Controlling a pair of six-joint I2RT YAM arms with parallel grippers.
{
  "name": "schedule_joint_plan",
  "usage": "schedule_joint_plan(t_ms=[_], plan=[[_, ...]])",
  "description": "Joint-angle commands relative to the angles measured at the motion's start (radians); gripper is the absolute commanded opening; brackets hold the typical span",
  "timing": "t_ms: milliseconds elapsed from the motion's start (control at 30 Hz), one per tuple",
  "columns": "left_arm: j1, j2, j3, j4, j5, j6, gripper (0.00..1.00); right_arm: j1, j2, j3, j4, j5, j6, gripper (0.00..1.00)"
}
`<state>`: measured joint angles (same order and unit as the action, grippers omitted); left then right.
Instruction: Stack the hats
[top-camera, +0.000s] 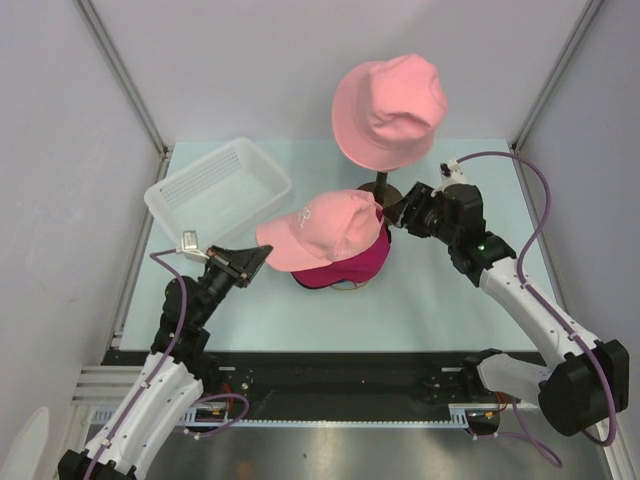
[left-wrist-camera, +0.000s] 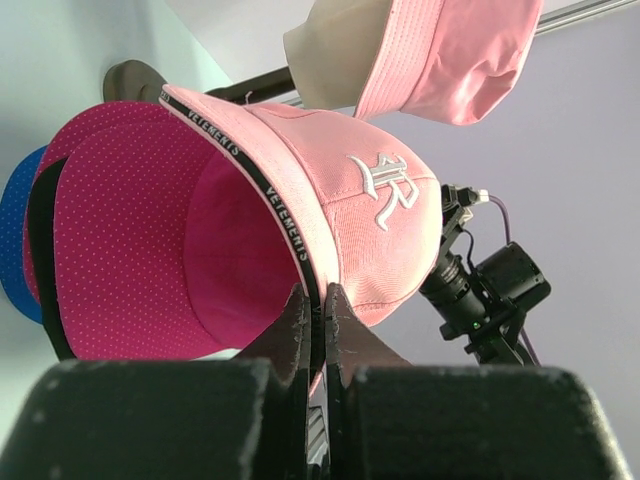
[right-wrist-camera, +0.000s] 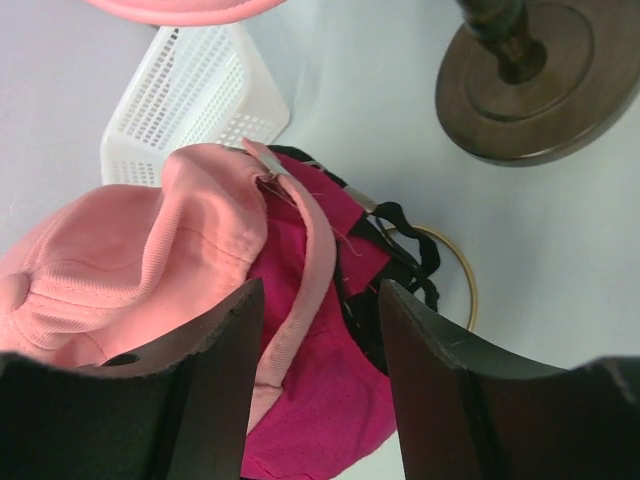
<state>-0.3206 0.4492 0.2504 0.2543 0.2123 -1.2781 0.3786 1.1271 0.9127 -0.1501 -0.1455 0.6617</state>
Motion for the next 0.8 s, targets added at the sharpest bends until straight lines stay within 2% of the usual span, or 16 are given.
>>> schedule_joint_plan(t_ms=[0,133,333,433,467,533,567,633,667,700,767], plan=[[0.0,-0.001,0.006,0.023,-0.01,-0.001,0.0,0.02,0.019,0.006,0.092,-0.028,0.009,0.54],[0.0,-0.003,-0.008,0.037,0.009,-0.003,0.0,0.031,0.046,0.012,0.092,-0.037,-0.01,0.53],[0.0,0.003,-0.025,0.066,0.045,0.0,0.0,0.037,0.071,0.02,0.061,-0.037,-0.027,0.44],[0.0,-0.001,-0.031,0.062,0.053,0.005,0.0,0.039,0.062,0.02,0.052,-0.019,-0.031,0.3],[0.0,-0.001,-0.034,0.059,0.056,0.006,0.0,0.039,0.057,0.02,0.05,-0.017,-0.034,0.2],[0.0,-0.009,-0.042,0.063,0.061,0.008,0.0,0.04,0.051,0.021,0.049,-0.011,-0.042,0.13],[0.0,-0.012,-0.043,0.062,0.064,0.008,0.0,0.04,0.05,0.023,0.047,-0.006,-0.045,0.05],[0.0,-0.009,-0.043,0.046,0.068,0.013,0.0,0.04,0.039,0.023,0.04,0.01,-0.05,0.0],[0.0,-0.009,-0.042,0.039,0.071,0.019,0.02,0.04,0.034,0.028,0.032,0.012,-0.054,0.0],[0.0,-0.006,-0.04,0.016,0.068,0.022,0.13,0.043,0.03,0.031,0.027,0.017,-0.057,0.0],[0.0,-0.006,-0.042,0.01,0.067,0.028,0.23,0.045,0.019,0.04,0.0,0.024,-0.063,0.0]])
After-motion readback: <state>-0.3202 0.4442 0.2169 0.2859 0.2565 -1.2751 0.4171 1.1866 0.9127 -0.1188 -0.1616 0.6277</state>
